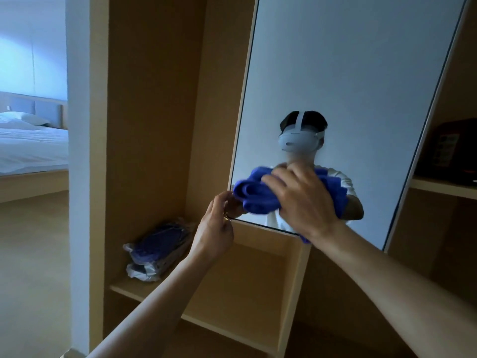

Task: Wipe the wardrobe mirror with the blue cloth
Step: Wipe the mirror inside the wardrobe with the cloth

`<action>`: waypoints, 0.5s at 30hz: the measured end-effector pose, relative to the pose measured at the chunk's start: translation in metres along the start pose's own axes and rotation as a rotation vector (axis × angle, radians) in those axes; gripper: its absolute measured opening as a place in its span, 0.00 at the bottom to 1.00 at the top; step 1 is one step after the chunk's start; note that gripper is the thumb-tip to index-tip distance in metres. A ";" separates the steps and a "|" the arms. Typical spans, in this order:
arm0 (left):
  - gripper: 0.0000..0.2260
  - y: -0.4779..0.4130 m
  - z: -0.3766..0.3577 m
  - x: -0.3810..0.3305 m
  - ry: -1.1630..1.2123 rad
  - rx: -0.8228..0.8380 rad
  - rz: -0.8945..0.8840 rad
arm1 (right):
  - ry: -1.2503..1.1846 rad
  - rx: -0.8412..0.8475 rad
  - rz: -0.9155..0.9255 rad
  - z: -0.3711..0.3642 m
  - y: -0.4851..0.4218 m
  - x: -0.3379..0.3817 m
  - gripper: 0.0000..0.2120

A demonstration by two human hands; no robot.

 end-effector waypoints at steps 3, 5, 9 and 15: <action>0.35 0.000 -0.001 0.000 0.023 -0.006 0.023 | -0.023 -0.055 -0.066 0.012 -0.017 -0.009 0.18; 0.35 -0.001 -0.001 0.000 0.038 -0.017 0.028 | -0.014 -0.006 -0.051 0.002 -0.013 0.001 0.17; 0.29 0.004 0.005 0.001 0.046 -0.047 0.036 | -0.027 0.126 0.082 -0.037 0.026 0.049 0.16; 0.30 0.003 0.012 0.002 0.062 -0.012 0.083 | -0.053 0.140 0.115 -0.036 0.025 0.055 0.14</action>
Point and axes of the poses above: each hand's wrist, its own y-axis away from the middle knuckle, its own z-axis out of the back of the hand, x = y × z, the point moved 5 cm from there along -y, towards the middle knuckle, and after that the axes turned 11 degrees about x, right-handed, at the moved point
